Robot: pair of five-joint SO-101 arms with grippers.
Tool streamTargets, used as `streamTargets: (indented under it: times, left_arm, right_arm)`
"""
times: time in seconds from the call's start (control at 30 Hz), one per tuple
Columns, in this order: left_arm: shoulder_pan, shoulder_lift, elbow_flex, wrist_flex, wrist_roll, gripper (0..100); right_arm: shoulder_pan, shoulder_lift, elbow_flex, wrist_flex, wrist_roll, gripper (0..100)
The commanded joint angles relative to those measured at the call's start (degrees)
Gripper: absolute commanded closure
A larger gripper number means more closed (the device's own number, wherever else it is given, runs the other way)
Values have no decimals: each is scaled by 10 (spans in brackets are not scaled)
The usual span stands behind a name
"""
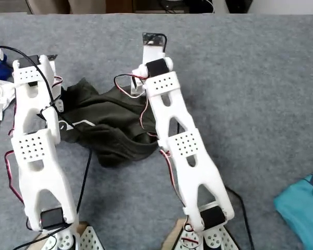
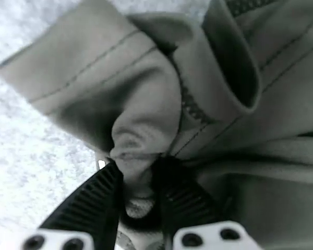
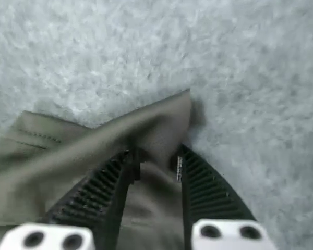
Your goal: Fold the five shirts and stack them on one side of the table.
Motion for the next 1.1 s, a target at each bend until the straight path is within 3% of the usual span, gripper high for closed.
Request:
streamTargets:
  times: [0.0, 0.1, 0.2, 0.5, 0.87, 1.07]
  left_arm:
    - [16, -15, 1, 7, -25, 981]
    - [16, -15, 6, 7, -82, 981]
    - [15, -15, 0, 7, -113, 981]
    - [15, -15, -61, 7, -110, 981]
    - [14, -11, -65, 7, -75, 981]
    - [11, -15, -65, 9, -125, 981]
  right_arm:
    - [-4, 0, -22, 49, 2, 895]
    - [5, 5, -23, 57, 40, 998]
    - [6, -3, -27, 57, 53, 995]
    - [13, -92, 23, 59, 60, 994]
    - [13, -388, 470, 58, 61, 994]
    - [12, -487, 668, 56, 62, 994]
